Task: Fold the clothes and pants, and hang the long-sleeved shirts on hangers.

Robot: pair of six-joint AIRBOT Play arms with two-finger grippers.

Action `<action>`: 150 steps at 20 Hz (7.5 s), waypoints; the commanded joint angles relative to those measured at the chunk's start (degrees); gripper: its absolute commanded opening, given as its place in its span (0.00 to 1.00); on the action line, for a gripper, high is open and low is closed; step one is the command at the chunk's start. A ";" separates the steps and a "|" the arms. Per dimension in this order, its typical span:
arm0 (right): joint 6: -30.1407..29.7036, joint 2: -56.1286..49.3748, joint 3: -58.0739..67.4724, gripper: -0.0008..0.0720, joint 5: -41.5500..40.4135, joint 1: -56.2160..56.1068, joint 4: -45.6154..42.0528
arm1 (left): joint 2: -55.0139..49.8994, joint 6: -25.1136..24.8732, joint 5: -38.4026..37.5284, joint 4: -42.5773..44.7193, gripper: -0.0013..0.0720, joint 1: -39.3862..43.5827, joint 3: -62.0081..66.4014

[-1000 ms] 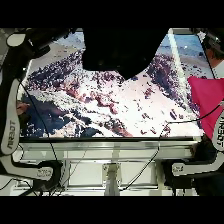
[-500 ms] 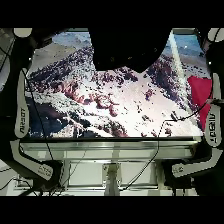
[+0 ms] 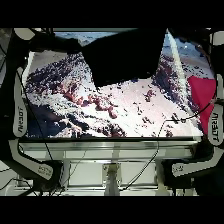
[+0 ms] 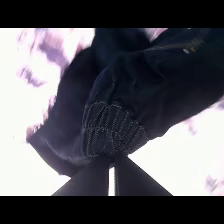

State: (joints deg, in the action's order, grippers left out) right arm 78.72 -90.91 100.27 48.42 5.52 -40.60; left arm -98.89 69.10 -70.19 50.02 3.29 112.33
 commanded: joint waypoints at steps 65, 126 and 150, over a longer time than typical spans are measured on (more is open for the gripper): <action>9.03 -19.26 7.87 0.23 -40.70 -26.95 8.61 | 25.51 5.05 39.60 -25.20 0.04 -2.38 -73.68; 14.36 -29.40 8.07 0.03 10.43 -0.52 -2.27 | 50.51 -17.66 28.52 -32.00 0.78 -19.69 -72.91; 8.68 -12.35 18.75 0.03 34.32 60.06 -12.39 | 50.51 -17.51 28.52 -40.48 0.77 -19.69 -72.91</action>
State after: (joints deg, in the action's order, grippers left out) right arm 87.59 -105.62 117.05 82.76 61.28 -52.23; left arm -48.40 51.64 -41.65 10.41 -16.45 39.38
